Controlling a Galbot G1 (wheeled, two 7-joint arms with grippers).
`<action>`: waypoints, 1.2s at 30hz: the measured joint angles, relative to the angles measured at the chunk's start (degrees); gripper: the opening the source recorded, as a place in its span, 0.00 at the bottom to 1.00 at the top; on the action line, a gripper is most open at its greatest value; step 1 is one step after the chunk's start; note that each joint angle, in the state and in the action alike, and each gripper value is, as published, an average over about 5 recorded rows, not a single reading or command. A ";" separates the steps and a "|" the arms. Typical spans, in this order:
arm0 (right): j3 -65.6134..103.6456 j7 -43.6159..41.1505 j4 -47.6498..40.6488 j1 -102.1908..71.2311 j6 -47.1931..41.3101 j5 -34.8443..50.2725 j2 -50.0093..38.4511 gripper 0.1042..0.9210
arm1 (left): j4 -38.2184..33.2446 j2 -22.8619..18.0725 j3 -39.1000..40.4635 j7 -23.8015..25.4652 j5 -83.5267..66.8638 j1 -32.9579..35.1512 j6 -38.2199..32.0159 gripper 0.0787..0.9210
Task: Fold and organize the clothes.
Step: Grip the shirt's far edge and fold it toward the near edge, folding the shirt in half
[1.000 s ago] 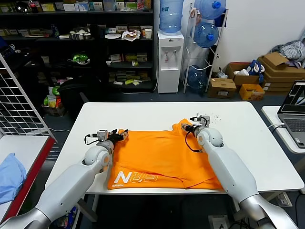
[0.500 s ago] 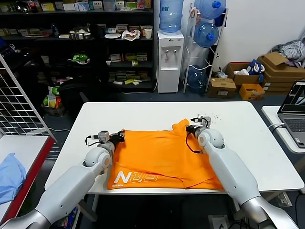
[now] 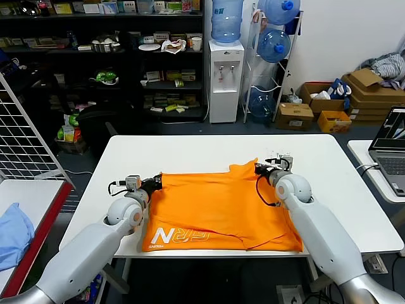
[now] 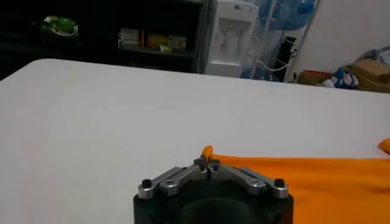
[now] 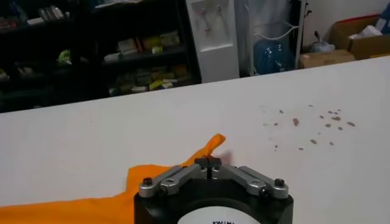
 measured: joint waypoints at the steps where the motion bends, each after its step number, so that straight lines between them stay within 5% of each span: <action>1: 0.42 0.08 1.25 -0.89 -0.03 0.37 -0.69 0.02 | -1.00 0.39 -0.35 -0.20 -0.13 0.48 0.02 0.02; 20: 8.84 3.45 24.07 -19.14 -2.17 5.70 -11.03 0.02 | -21.92 7.51 -5.72 -4.04 -0.25 13.48 0.16 0.02; 36: 15.39 5.50 36.14 -32.19 -4.69 8.84 -15.77 0.03 | -30.92 12.66 -9.03 -4.72 1.62 23.44 -0.79 0.02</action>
